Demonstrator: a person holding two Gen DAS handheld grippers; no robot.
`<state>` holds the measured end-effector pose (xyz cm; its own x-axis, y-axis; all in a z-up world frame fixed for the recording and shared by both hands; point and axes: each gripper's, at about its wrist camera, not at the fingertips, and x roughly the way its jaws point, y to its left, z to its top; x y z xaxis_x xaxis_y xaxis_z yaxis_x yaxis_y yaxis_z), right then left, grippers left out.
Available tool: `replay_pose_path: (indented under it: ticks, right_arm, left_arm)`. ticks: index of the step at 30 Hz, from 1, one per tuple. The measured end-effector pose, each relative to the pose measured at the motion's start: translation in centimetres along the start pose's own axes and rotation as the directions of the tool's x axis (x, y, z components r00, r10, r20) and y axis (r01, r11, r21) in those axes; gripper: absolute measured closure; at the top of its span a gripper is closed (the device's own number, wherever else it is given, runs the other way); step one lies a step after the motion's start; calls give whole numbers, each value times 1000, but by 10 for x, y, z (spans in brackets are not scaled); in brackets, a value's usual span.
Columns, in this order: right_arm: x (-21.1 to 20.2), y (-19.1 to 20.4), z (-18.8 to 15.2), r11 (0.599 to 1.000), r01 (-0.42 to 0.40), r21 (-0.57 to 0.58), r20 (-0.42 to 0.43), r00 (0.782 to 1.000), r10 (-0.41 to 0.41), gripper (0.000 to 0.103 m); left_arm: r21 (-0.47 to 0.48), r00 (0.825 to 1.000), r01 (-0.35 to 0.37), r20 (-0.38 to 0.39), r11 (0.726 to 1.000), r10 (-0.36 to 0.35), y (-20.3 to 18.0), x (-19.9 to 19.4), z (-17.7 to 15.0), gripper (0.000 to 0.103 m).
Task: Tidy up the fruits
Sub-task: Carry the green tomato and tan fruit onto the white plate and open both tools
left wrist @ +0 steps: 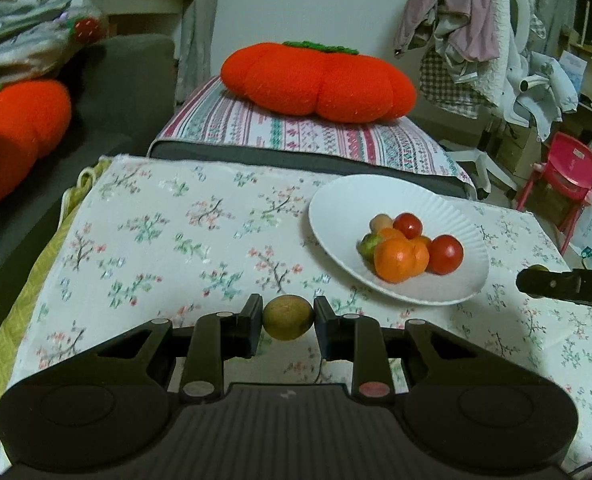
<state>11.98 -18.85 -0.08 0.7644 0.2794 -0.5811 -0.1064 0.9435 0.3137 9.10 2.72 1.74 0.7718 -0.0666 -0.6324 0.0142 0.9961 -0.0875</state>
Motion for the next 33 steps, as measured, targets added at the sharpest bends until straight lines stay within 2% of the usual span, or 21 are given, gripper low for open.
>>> replay_pose_path:
  ticks: [6, 14, 19, 24, 33]
  right_arm:
    - [11, -7, 4, 999, 23, 43, -6, 1000, -22, 72]
    - [21, -10, 16, 999, 21, 33, 28, 999, -22, 72]
    - [38, -17, 24, 999, 36, 31, 30, 999, -37, 72]
    - [57, -19, 28, 998, 57, 13, 13, 998, -57, 72]
    - [82, -18, 40, 999, 44, 11, 28, 999, -44, 72]
  left_arm:
    - [52, 999, 34, 11, 998, -35, -15, 12, 2, 94]
    - [60, 997, 67, 33, 996, -69, -18, 38, 19, 94]
    - [109, 992, 104, 66, 989, -111, -27, 57, 29, 94]
    - [114, 986, 129, 90, 985, -140, -30, 77, 41, 94]
    - [83, 982, 172, 66, 982, -178, -33, 109, 54, 94]
